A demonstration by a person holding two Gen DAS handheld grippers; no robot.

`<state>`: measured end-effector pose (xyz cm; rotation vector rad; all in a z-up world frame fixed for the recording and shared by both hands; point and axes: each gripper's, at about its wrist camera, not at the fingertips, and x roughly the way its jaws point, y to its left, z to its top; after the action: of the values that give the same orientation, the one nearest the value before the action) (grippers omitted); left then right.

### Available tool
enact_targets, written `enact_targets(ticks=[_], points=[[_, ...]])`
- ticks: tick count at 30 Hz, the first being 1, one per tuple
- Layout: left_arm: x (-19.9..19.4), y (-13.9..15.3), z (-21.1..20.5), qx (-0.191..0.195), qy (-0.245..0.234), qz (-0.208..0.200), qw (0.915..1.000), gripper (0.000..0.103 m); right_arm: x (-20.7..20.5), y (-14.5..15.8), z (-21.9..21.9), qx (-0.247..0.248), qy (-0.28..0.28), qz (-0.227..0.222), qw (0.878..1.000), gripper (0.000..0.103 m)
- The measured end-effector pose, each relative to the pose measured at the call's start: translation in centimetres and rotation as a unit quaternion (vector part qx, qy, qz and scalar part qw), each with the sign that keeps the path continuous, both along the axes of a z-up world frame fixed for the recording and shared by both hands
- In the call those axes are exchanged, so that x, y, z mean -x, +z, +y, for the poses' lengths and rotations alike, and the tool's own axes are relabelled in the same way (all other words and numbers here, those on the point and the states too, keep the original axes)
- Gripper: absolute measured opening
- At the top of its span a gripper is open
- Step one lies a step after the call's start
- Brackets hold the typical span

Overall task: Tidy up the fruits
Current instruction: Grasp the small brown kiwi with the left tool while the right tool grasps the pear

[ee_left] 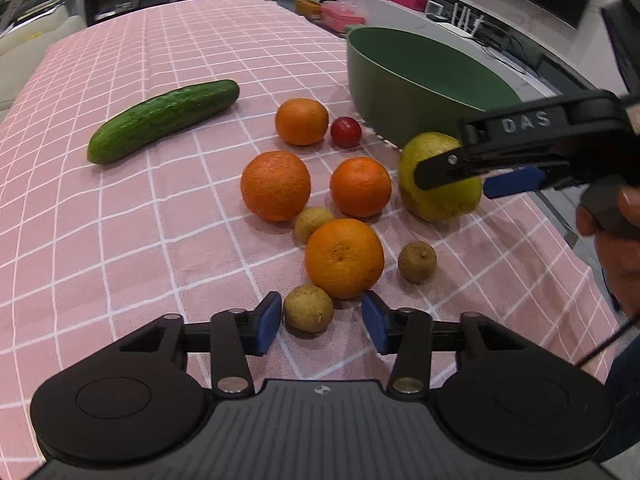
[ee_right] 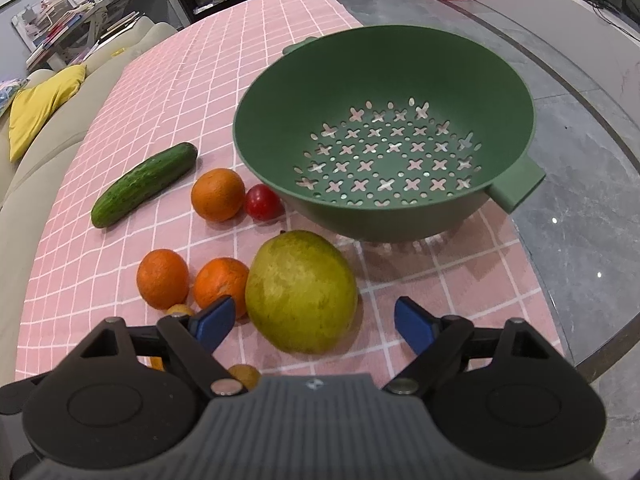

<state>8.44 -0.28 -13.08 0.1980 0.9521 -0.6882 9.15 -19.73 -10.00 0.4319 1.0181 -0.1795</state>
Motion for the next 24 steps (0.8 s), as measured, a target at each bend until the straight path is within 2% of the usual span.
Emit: enact_targets(ticks=[3,5,11,18,24], points=[[0.2,0.0,0.0,0.004,-0.004,-0.007,1.0,0.049,-0.2,-0.3,0.1,0.0,0.0,0.003,1.0,0.08],[0.2,0.0,0.1,0.007,-0.003,-0.009,0.9999,0.042,-0.4,-0.5,0.1,0.0,0.001,0.005,1.0,0.077],[0.3,0.0,0.3,0.005,-0.005,-0.012,0.9999,0.031,-0.6,-0.9,0.1,-0.003,0.003,0.003,1.0,0.074],[0.1,0.1,0.7,0.005,0.006,-0.008,0.9999,0.03,-0.8,-1.1,0.2,-0.023,0.013,-0.004,1.0,0.061],[-0.1,0.4,1.0,0.008,0.014,-0.005,0.9999,0.03,-0.8,-1.0,0.4,-0.02,0.019,-0.007,1.0,0.06]])
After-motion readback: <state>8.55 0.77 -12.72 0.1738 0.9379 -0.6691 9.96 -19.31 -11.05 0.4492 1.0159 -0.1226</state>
